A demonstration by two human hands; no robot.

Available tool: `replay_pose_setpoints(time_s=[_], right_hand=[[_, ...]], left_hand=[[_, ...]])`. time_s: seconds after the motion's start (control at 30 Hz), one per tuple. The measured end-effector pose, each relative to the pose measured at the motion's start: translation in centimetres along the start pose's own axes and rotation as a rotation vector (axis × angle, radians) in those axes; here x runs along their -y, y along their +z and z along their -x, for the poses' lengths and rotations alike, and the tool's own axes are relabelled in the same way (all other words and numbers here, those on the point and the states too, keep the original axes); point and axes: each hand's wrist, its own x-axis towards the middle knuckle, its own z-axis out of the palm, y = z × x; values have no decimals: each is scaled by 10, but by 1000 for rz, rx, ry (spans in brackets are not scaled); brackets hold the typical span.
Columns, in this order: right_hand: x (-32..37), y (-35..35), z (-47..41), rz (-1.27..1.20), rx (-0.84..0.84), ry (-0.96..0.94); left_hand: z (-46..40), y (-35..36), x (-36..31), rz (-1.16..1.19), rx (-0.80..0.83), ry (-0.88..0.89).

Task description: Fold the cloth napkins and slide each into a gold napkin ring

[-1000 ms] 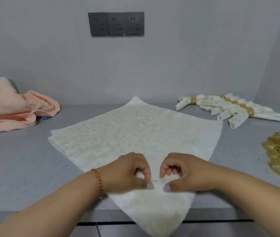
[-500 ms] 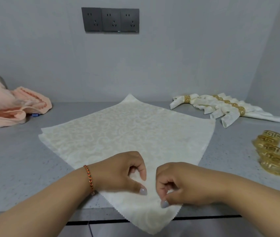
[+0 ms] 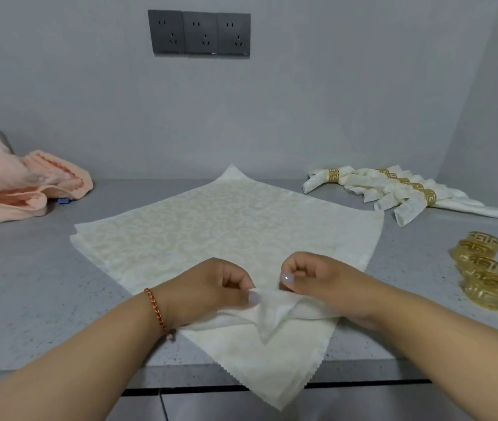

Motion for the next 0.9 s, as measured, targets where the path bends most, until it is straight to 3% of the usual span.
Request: replay_pose_setpoints(time_s=[0.07,0.1,0.2,0.3,0.43,0.57,0.63,0.9], right_hand=[[1,-11,4,-123,110,-40],[2,-15,6,-56,134,-66],[0,-12,1,248,-109,-159],[2,-1,-6,229,-331,-198],[-2,2,-8,184,-395,-169],[-2,6,-1,161,-353,-112],[0,6,4,161,-318,-95],[23,-2,36,201,-100,-105]], left_hand=[[-2,-2,-3,62,-57,-11],[-4,-4,-3,94,-71,-18],[-4,-5,-5,137,-69,-38],[1,-9,-7,227,-50,-27],[18,-25,-7,107,76,-6],[27,-21,-10,-295,-148,32],[31,-15,-11,-299,-245,43],[58,-7,-33,-128,-103,34]])
